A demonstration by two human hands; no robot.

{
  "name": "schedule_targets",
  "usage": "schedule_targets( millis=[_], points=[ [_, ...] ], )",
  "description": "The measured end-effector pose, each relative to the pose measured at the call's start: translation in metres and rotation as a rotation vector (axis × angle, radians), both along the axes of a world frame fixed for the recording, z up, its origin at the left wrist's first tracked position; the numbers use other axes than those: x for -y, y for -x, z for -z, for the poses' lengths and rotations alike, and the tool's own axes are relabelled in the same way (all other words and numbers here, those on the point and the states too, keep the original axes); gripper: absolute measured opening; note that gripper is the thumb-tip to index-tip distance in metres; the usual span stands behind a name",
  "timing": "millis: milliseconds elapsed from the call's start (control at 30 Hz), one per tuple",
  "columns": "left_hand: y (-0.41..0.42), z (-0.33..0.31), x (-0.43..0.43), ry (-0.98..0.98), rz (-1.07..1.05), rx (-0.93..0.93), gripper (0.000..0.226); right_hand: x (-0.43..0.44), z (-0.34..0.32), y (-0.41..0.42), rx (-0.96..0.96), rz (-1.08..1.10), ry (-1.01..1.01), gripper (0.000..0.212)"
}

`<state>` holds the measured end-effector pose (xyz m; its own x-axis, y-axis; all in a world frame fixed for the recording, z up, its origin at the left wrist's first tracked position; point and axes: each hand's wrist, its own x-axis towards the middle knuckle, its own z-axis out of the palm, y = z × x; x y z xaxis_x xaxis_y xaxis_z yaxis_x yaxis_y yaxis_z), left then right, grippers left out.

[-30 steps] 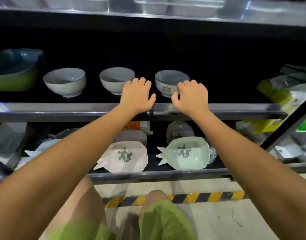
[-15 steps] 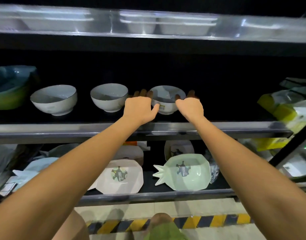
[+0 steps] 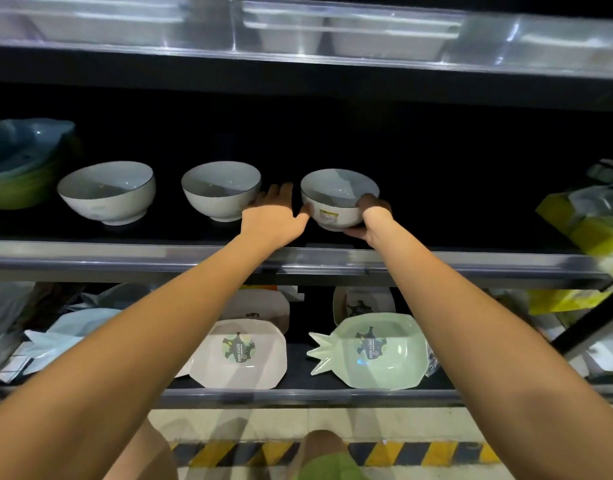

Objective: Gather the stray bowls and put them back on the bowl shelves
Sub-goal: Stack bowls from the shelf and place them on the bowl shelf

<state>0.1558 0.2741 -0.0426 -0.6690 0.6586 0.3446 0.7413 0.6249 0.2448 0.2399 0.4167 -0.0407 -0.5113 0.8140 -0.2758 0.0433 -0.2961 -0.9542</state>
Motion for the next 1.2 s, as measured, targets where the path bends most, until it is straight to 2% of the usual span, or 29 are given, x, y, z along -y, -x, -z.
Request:
schedule_targets(
  millis=[133,233,300,367,400,467,567,833,1033,1200],
  points=[
    [0.001,0.003,-0.003,0.017,0.022,0.175,0.065,0.001,0.001,-0.005,-0.014,0.007,0.031,0.037],
    [0.0,0.007,-0.002,0.057,0.078,0.186,0.067,0.002,-0.001,-0.012,-0.07,0.015,0.069,0.037],
    [-0.002,0.008,0.001,0.072,0.117,0.179,0.058,0.002,-0.005,-0.015,-0.1,0.015,0.056,0.037],
    [-0.003,0.005,0.005,0.055,0.13,0.21,0.034,0.005,-0.01,-0.019,-0.108,0.003,0.032,0.037],
    [-0.005,0.002,0.007,0.019,0.134,0.23,0.033,0.007,-0.014,-0.02,-0.111,-0.005,0.028,0.037],
    [-0.009,-0.001,0.012,-0.068,0.136,0.25,0.037,0.012,-0.023,-0.022,-0.111,-0.016,0.038,0.037],
    [-0.013,-0.008,0.021,-0.188,0.12,0.235,0.055,0.025,-0.036,-0.028,-0.091,-0.026,0.056,0.037],
    [-0.019,-0.031,0.055,-0.263,0.072,0.16,0.069,0.055,-0.053,-0.026,-0.113,-0.084,-0.05,0.036],
    [0.001,-0.043,0.085,-0.268,-0.036,0.163,0.066,0.084,-0.067,0.006,-0.127,-0.128,-0.025,0.035],
    [0.029,-0.04,0.107,-0.368,-0.071,0.184,0.066,0.103,-0.073,0.045,-0.092,-0.128,-0.047,0.038]
  ],
)
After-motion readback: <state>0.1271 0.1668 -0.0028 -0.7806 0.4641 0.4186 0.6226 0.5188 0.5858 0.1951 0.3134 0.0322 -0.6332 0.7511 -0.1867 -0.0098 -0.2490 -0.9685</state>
